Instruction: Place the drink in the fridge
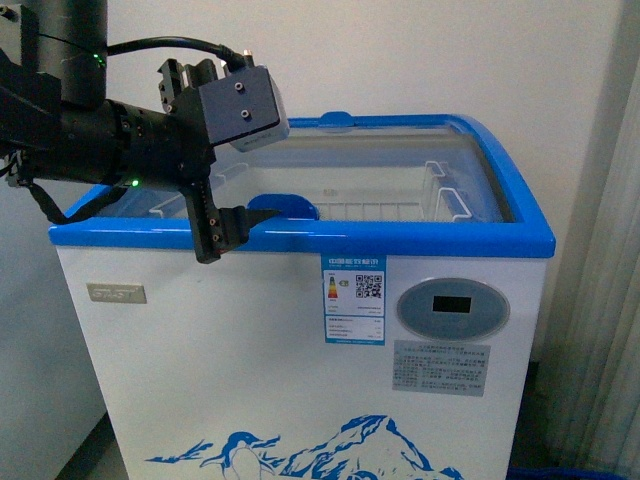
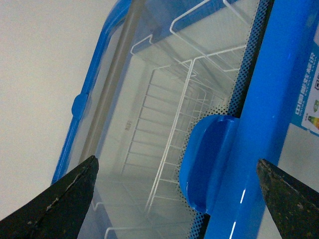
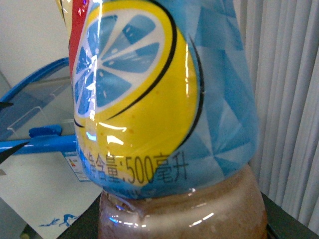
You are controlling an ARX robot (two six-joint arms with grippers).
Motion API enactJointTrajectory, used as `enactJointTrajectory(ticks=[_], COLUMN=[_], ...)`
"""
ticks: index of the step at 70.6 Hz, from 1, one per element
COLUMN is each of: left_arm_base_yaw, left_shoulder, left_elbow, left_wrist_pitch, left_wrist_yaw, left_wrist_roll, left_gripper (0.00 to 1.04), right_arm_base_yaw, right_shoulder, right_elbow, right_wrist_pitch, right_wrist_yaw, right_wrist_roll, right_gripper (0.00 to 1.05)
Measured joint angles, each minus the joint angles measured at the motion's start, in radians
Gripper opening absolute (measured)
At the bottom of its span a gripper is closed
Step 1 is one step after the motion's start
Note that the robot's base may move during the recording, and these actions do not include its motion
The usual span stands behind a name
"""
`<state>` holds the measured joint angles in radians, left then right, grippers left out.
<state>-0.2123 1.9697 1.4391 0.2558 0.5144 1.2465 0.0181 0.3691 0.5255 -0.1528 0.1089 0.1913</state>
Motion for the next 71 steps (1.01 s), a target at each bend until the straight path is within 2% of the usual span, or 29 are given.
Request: enactJointTrajectory(ticks=[17,29,48,56,65,71], left_arm_base_yaw=[0.005,0.006,0.008,0.008,0.006,0.001], left_shoulder=[0.125,0.232,0.462,0.641,0.708,0.763], left_elbow=[0.173,0.342,0.774,1.120,1.245,1.329], left_wrist_pitch=[-0.032,-0.101,-0.245,-0.411,-0.447,-0.411], left_wrist_yaw=[-0.017,0.008,-0.053,-0.072,-0.086,-0.149], left_wrist_roll=[0.020,0.014,0.023,0.034,0.036,0.035], left_gripper=[0.97,0.97,0.97,0.97,0.97,0.97], right_arm_base_yaw=[0.000,0.000,0.000,0.000,0.000,0.000], right_shoulder=[0.000,0.000,0.000,0.000,0.000,0.000], right_elbow=[0.000,0.000,0.000,0.000,0.000,0.000], right_wrist_pitch=[0.000,0.000,0.000,0.000,0.000,0.000], right_wrist_yaw=[0.000,0.000,0.000,0.000,0.002,0.000], right_wrist_roll=[0.000,0.000,0.000,0.000,0.000,0.000], right_gripper=[0.44,0.44,0.44,0.44,0.44,0.44])
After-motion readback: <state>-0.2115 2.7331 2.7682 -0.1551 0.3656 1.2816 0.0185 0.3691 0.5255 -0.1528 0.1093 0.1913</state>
